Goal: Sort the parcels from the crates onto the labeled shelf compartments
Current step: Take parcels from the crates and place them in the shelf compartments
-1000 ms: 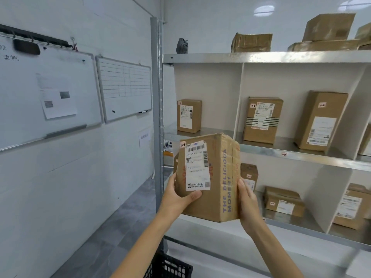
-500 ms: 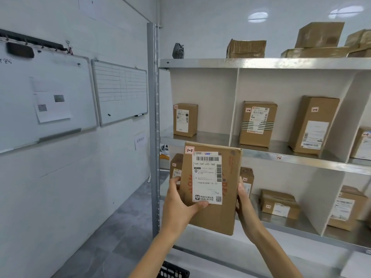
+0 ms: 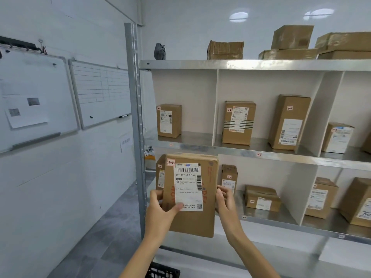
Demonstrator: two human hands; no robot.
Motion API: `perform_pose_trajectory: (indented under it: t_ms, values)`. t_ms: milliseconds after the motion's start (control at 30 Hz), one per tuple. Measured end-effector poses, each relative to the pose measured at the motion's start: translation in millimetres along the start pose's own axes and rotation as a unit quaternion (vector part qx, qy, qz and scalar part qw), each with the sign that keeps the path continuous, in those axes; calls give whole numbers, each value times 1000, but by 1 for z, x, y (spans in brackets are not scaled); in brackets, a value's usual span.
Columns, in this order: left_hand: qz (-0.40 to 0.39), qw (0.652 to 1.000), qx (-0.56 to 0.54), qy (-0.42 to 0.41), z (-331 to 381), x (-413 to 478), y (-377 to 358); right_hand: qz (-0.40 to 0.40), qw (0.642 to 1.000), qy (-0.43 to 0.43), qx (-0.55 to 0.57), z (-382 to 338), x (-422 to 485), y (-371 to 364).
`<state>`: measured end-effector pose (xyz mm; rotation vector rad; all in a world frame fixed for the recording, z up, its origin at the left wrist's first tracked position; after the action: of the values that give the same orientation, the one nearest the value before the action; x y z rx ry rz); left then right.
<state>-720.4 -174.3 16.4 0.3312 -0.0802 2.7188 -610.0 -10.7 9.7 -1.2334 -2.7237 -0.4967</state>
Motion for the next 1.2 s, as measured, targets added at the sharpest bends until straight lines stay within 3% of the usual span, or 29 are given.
perform_pose_trajectory:
  t_ms: [400,833,1200]
  values:
    - [35,996,-16,-75,31,92,-20,-43,997,54,-28,-29,92,-16]
    - [64,991,-42,-114,41,294,-101,-41,980,160,-111,-67,291,-16]
    - [15,996,35,-86,4,390,-138,-31,978,95,-186,-41,366,-50]
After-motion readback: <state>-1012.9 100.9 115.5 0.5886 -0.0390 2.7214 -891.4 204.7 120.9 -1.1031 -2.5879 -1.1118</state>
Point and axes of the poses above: each hand's wrist, its own x-axis towards the middle knuckle, its own y-axis out of the back of the hand, z = x × y, the point moved 4 cm from there along x, towards the middle knuckle, and after that the axes turned 14 degrees about -x, right-handed, at the moved point
